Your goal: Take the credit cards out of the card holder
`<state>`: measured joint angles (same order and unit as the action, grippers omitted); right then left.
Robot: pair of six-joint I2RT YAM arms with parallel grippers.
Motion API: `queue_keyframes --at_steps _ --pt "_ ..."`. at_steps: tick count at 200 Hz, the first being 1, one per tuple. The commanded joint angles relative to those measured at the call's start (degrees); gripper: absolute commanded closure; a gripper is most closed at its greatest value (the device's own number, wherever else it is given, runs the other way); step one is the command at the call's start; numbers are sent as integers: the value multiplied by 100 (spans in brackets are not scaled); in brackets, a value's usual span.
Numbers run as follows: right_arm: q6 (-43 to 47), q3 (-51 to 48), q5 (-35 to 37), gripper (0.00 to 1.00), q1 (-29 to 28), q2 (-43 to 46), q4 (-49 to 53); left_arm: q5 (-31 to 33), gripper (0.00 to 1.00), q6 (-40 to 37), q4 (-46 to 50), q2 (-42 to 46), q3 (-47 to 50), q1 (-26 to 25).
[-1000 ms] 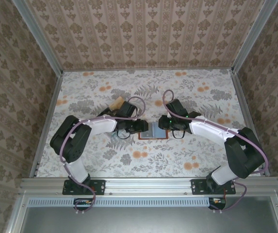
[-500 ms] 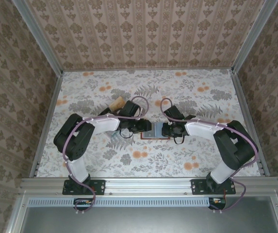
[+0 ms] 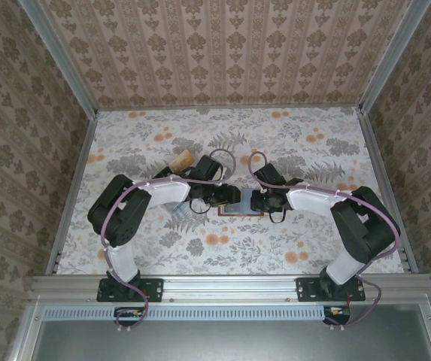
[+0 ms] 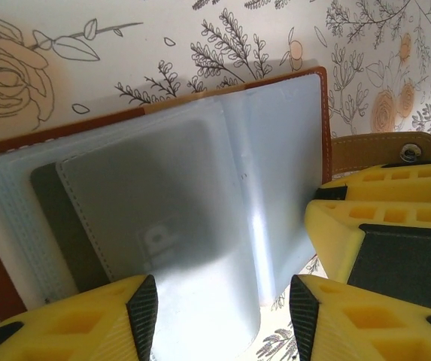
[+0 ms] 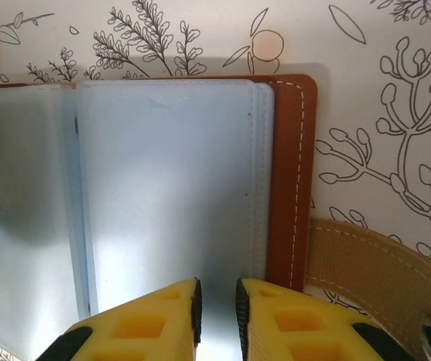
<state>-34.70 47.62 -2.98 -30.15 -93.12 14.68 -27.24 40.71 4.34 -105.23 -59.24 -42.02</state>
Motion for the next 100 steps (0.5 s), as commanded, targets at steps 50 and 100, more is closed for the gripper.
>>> queue_keyframes --at_steps 50,100 --pt "-21 -165 -12 76 18 -164 -9 399 48 -111 278 455 261 133" --pt "-33 -174 -14 76 18 -149 -9 292 48 -58 225 191 227 107"
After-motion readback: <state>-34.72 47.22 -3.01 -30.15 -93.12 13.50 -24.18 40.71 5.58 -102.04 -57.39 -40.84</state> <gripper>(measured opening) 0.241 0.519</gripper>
